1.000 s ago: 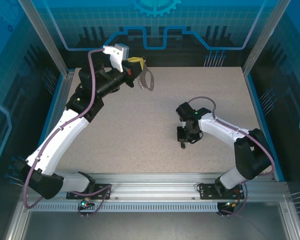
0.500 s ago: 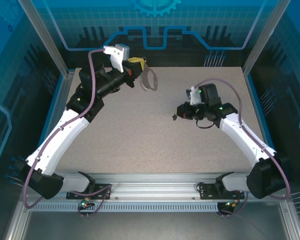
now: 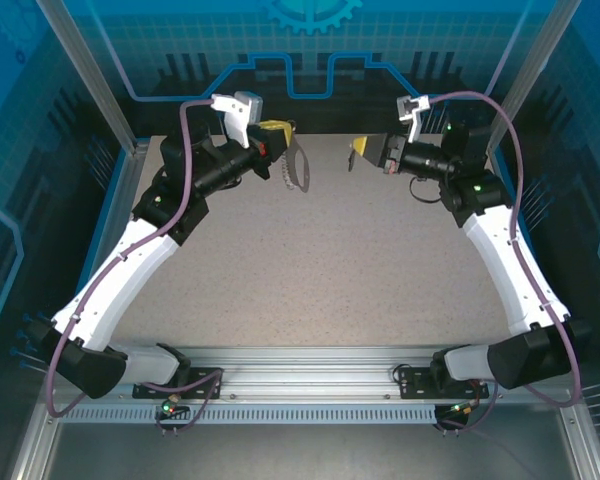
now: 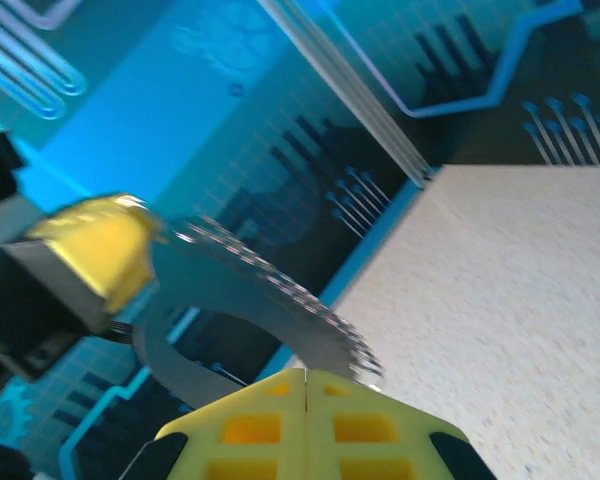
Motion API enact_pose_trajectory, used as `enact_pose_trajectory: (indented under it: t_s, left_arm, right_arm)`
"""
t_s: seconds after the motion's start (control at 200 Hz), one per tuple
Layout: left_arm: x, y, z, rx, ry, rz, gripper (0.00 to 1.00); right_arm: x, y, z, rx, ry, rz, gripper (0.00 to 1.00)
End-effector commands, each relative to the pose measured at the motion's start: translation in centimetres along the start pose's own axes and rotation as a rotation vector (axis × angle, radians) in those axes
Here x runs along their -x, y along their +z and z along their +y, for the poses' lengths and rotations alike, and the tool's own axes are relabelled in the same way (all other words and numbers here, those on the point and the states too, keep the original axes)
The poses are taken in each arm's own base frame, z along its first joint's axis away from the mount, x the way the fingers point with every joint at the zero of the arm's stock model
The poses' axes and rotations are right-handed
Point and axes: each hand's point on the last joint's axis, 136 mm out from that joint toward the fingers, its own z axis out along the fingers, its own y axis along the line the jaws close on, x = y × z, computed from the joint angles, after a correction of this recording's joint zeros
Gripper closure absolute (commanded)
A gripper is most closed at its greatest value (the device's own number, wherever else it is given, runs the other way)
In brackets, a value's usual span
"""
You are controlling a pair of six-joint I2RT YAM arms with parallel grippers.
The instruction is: Put the keys on the keyring
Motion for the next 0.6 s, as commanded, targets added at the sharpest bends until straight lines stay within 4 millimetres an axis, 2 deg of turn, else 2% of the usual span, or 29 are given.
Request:
enact_pose_trajectory:
  t_s: [0.0, 0.135, 0.28, 0.42, 0.595]
  left_arm:
    - [2.4, -1.1, -2.2, -0.064, 0.022, -0.048, 1.0]
    - [2.5, -1.0, -2.6, -0.087, 0.031, -0.044, 1.0]
    - [2.4, -0.6, -3.0, -0.114, 0.031, -0.031, 1.0]
    - [2.2, -0.2, -3.3, -0.138, 0.029, -0.02, 1.0]
    - [2.0, 0.1, -4.0, -0.17, 0.034, -0.007, 1.0]
  right_arm:
    - [2.1, -0.3, 3.6, 0.137, -0.067, -0.009, 1.0]
    - [3.0, -0.3, 5.6, 0.176, -0.107, -0.008, 1.0]
    - [2.5, 0.3, 7.4, 0.188, -0.155, 0.019, 1.0]
    - [2.0, 1.1, 7.9, 0.172, -0.179, 0.03, 1.0]
    - [2.4, 1.8, 8.2, 0.166, -0.196, 0.012, 1.0]
